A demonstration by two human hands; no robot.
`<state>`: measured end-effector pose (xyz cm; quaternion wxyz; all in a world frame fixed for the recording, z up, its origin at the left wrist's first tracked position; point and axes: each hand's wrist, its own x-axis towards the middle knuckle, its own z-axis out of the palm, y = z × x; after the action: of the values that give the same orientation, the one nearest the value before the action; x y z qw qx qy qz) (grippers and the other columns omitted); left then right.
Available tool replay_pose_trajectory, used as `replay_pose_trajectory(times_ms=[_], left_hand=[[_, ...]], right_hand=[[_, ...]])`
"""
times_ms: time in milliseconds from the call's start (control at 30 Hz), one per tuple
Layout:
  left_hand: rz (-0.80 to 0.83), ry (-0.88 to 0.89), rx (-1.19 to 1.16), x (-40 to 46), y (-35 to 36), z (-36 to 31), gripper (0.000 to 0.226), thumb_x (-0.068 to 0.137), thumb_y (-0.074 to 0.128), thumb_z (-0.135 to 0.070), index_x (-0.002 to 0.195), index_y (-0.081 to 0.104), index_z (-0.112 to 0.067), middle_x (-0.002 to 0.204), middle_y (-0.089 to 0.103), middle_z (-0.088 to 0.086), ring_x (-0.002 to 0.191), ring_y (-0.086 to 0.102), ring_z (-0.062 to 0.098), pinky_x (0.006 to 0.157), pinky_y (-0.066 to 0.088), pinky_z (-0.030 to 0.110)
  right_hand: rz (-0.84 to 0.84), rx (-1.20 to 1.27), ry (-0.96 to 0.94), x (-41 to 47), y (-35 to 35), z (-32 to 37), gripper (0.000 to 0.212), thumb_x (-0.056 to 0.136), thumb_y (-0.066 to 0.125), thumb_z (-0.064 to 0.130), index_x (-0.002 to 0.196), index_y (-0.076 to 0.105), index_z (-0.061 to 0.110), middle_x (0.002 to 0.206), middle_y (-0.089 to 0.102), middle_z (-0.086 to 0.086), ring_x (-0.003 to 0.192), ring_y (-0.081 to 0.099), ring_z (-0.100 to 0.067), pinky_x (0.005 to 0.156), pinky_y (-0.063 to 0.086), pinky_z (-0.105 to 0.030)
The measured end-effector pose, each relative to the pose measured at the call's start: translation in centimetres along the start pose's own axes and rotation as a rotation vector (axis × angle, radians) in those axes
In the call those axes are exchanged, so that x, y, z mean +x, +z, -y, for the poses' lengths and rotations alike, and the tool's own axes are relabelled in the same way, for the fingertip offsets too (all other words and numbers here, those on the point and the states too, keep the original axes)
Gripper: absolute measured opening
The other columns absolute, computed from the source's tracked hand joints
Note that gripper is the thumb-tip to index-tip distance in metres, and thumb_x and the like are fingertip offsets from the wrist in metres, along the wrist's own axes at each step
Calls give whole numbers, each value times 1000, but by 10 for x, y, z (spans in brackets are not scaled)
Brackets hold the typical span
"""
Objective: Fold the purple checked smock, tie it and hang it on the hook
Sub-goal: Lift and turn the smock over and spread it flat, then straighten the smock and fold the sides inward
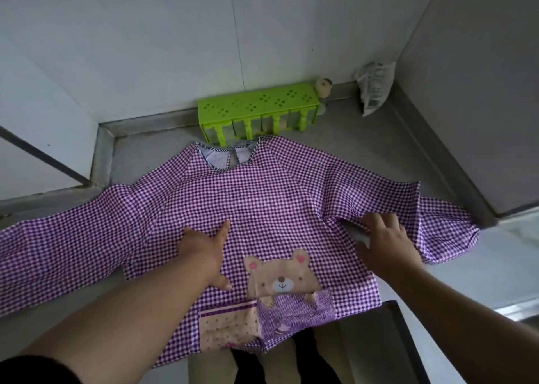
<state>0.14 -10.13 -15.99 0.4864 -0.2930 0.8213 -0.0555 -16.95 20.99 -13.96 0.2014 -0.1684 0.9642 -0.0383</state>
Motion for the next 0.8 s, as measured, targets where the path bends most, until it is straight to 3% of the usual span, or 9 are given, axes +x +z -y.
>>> replay_pose_trajectory(times_ms=[100,233,333,433,533,633,700,800], left_hand=[[-9,11,-33,-3,2,2,159,50,72,-96,148,-42,-45,166,-4,42,149,35,48,107,52,44],[-42,33,-40,-5,6,5,158,49,70,-98,151,-38,-45,165,-7,42,149,36,48,110,50,45],[-80,63,-20,-7,9,7,156,51,67,-100,153,-36,-43,167,-4,40,148,37,47,113,47,46],[-133,102,12,-10,14,11,151,57,63,-99,157,-32,-37,168,-4,37,153,27,47,120,37,48],[-164,139,16,-13,19,12,145,65,56,-99,160,-30,-32,169,-9,35,156,16,47,123,29,49],[-208,168,-43,-12,20,16,134,69,54,-98,164,-19,-35,171,-2,27,153,23,43,120,33,50],[-249,203,-83,-9,21,22,127,72,54,-95,165,-9,-37,171,6,20,151,28,39,118,37,51],[-286,281,-126,-6,26,32,113,79,56,-88,165,2,-38,174,3,12,154,24,36,121,33,54]], right_hand=[[64,-114,-151,8,5,-8,80,92,57,59,155,11,43,166,18,-4,151,26,-36,113,40,-60],[192,-213,-295,34,9,-27,62,99,25,61,153,-5,58,171,7,2,157,4,-33,121,20,-63],[243,-328,-163,67,9,-58,67,96,18,52,160,17,32,171,0,-6,157,2,-34,123,18,-59],[197,-311,28,120,11,-78,73,84,30,49,145,44,12,159,32,-16,141,39,-42,110,41,-61],[100,-299,16,94,-24,-16,67,88,42,46,145,43,11,147,46,-16,129,52,-40,106,46,-51],[-41,-177,-295,55,-29,58,68,93,49,49,154,26,31,160,32,-8,140,43,-35,109,43,-53],[98,-194,-481,41,-11,96,77,94,49,61,158,10,43,170,10,-2,152,24,-32,117,33,-56],[251,-246,-552,33,22,127,101,83,58,73,157,-7,47,170,-12,4,157,0,-28,119,25,-59]])
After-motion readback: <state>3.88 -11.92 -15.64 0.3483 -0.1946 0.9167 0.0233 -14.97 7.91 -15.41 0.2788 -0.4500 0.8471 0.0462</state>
